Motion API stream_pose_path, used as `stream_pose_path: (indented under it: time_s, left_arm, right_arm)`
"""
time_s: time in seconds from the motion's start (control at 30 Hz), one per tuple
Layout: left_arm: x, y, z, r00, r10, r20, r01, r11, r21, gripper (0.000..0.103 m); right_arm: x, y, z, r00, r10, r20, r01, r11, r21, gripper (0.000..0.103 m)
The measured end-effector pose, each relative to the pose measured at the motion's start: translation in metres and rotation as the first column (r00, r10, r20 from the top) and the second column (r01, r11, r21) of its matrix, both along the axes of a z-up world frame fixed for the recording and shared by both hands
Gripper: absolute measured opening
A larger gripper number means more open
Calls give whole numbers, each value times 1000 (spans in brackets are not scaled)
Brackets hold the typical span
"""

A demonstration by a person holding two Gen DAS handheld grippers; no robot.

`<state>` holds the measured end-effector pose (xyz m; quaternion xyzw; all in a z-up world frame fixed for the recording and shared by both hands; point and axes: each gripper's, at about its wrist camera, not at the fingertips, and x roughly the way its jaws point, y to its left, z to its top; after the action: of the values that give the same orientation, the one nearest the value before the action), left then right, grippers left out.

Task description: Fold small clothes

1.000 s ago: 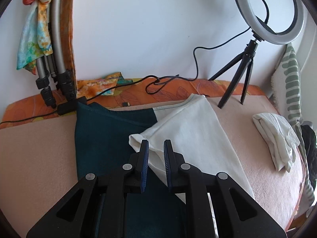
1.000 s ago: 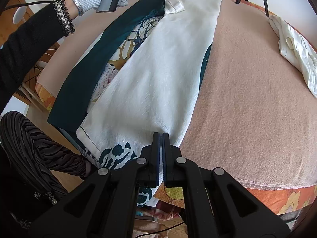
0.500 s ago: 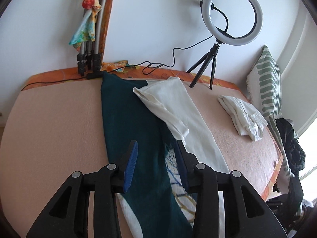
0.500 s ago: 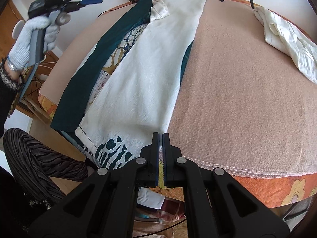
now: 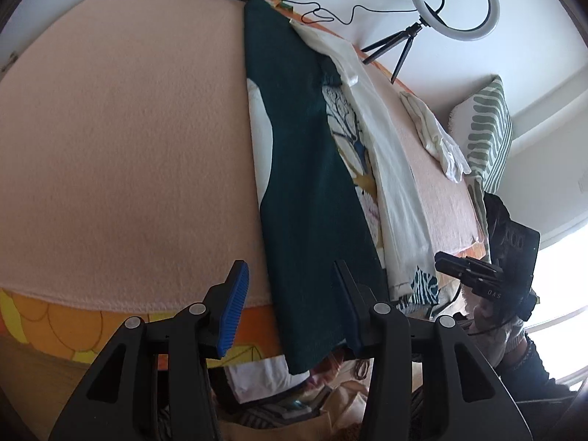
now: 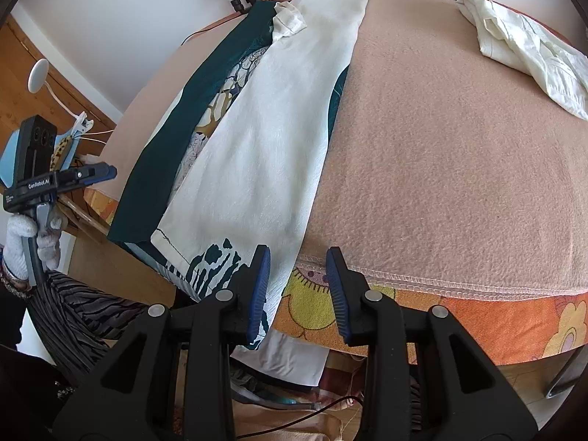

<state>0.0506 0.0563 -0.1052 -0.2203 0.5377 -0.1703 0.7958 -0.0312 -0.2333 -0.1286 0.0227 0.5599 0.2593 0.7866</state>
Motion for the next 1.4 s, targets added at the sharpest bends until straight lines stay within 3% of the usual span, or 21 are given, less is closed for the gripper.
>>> stream_pose_path:
  time_s: [0.47,0.6,0.67,0.73,0.83,0.93,1.07,1.27,1.4]
  left_arm:
    - [-28,-10,-16,999,-29,-36,25,995,-102,45]
    - [-26,-11,-16,999,-27,-25,24,994,-108,41]
    - [-25,-14,-18,999,-42,-30,39,994,-99,24]
    - [-24,-17,-21,998,-59,-28,55,993,-105,17]
    - [-21,-15,-26,997,-65,-44,58,986,-157,7]
    - [-19,-9,-31,997,-43,-65,28,978,-206,4]
    - [-22,-6,-15,1000,-20,-3,19,973,-229,3]
    - [-10,-2,12,997,19,79,3,962,-273,3]
    - [11,2,26,991,59,117,-25,962,-272,3]
  right_arm:
    - [-14,-16,-10,992,-17,-125,44,975,218,33]
    - [-19,-9,-9,994,3,-111,20,978,209,33]
    - [-19,-4,-8,994,11,-108,11,979,202,31]
    - [-17,2,-8,994,23,-111,-2,982,190,25]
    - [-16,7,-5,994,29,-102,-11,985,172,19]
    - [-14,6,-6,994,20,-109,-1,986,168,10]
    - [-10,-1,0,988,7,-156,30,972,234,4]
    - [15,-16,32,982,-44,-185,112,919,379,4]
    - [37,-10,54,986,-58,-157,115,915,388,4]
